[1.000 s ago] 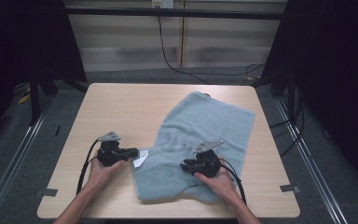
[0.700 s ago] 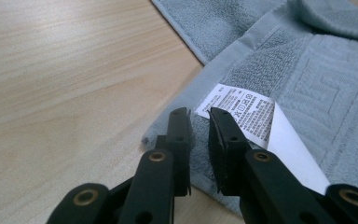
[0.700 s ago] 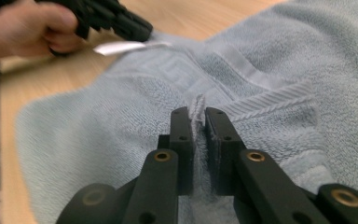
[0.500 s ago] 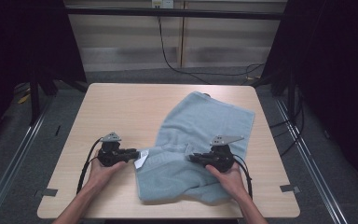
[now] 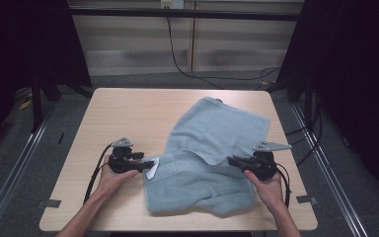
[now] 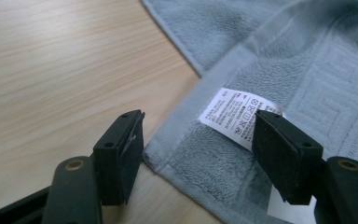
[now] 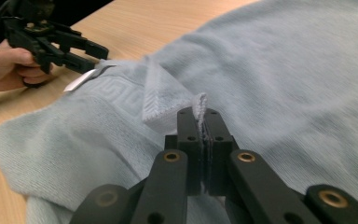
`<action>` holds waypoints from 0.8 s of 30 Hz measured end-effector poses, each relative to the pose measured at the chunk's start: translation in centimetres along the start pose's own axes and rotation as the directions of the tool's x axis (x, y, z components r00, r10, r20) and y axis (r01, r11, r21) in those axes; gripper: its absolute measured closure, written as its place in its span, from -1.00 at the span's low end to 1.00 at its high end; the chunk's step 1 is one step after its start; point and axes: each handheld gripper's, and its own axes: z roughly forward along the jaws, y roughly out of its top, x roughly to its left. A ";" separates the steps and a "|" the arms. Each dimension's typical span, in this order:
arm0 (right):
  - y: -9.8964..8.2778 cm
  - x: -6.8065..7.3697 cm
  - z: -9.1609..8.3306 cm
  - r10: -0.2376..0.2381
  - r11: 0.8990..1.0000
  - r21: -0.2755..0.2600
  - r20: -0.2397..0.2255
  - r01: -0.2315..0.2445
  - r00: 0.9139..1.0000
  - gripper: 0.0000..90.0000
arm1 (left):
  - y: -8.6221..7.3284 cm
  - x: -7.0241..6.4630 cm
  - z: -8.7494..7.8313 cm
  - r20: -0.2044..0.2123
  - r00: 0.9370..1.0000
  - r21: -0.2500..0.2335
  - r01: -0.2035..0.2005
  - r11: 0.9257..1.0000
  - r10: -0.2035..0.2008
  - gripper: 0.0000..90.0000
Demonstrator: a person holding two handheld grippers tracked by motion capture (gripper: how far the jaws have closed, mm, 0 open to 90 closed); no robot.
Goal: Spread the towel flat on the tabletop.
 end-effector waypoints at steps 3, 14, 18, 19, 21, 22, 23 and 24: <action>-0.8 -0.6 -0.6 0.017 1.000 0.007 0.014 -0.017 1.000 0.96 | 0.1 -1.0 0.4 -0.001 0.998 0.023 -0.064 0.998 0.064 -0.21; -1.2 -1.1 -1.0 0.025 1.000 0.007 0.042 -0.026 0.999 0.95 | -0.3 -3.0 0.6 0.093 0.977 0.072 -0.197 0.978 0.190 0.82; -1.0 -1.2 -1.3 0.035 0.999 -0.019 0.047 -0.034 0.998 0.95 | -0.2 -2.3 0.1 0.130 0.982 0.057 -0.149 0.987 0.140 0.84; -1.0 -1.3 -1.3 0.038 0.999 -0.027 0.047 -0.037 0.998 0.95 | 0.0 -2.2 -0.4 0.127 0.983 0.037 -0.141 0.989 0.135 0.85; -0.9 -1.5 -1.4 0.044 0.998 -0.036 0.055 -0.042 0.998 0.95 | 0.6 -2.0 -1.5 0.135 0.985 -0.017 -0.104 0.994 0.105 0.84; -0.8 -1.6 -1.4 0.050 0.998 -0.039 0.057 -0.048 0.997 0.95 | 0.9 -1.9 -2.1 0.138 0.986 -0.043 -0.091 0.995 0.096 0.84; -0.7 -1.7 -1.4 0.051 0.998 -0.045 0.055 -0.048 0.997 0.95 | 1.1 -1.9 -2.7 0.137 0.986 -0.061 -0.092 0.994 0.099 0.84; -0.5 -1.8 -1.4 0.056 0.997 -0.050 0.054 -0.053 0.997 0.95 | 1.4 -1.8 -3.2 0.132 0.986 -0.065 -0.096 0.993 0.103 0.84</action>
